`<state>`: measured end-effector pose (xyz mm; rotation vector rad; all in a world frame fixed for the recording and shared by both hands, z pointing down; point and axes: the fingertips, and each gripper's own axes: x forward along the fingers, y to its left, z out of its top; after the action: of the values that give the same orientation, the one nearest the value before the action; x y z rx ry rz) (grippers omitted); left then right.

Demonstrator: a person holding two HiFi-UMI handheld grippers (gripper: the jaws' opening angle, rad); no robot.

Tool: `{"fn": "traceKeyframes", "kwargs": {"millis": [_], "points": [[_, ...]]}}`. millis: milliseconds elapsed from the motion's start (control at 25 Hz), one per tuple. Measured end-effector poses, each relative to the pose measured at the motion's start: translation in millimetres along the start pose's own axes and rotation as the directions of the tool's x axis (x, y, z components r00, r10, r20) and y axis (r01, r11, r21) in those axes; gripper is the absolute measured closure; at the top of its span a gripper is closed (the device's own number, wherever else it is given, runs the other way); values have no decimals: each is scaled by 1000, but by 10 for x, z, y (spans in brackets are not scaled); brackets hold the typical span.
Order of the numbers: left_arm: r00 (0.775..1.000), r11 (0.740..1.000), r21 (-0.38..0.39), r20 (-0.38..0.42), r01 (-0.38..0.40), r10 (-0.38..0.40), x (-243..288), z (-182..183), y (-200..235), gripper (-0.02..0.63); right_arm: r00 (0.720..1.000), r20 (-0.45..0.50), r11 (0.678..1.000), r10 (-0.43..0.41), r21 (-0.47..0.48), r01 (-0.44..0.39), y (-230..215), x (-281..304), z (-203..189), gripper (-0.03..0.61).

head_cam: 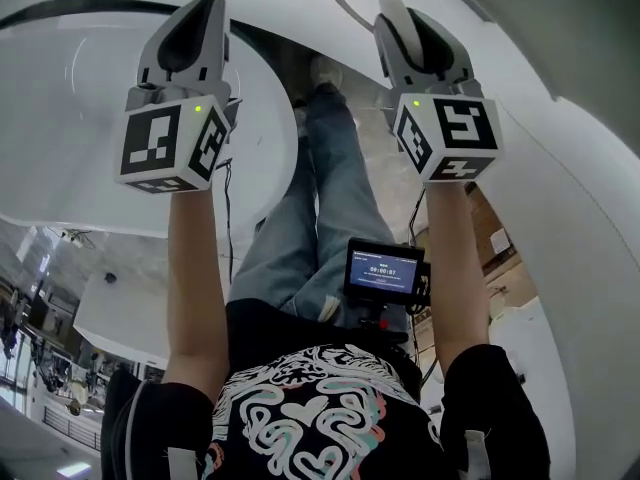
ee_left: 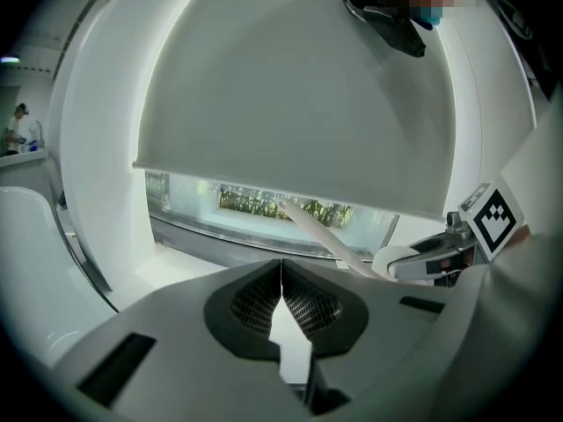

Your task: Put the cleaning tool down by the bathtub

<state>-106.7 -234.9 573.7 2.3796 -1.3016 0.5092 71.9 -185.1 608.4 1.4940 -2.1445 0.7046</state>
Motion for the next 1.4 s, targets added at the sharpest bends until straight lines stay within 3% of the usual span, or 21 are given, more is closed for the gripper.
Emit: {"fn": "traceKeyframes", "kwargs": {"millis": [800,1400], "points": [[994,999,-37,-109,2,-6,433,-620,159,597,984,-179,989,-11,-149,-16,-207,637,-574,433],[983,998,-60,-181,8,-19,621,-863,240,597,950,-310,983,-30,-179,-27,-286,931,-1037,433]]}}
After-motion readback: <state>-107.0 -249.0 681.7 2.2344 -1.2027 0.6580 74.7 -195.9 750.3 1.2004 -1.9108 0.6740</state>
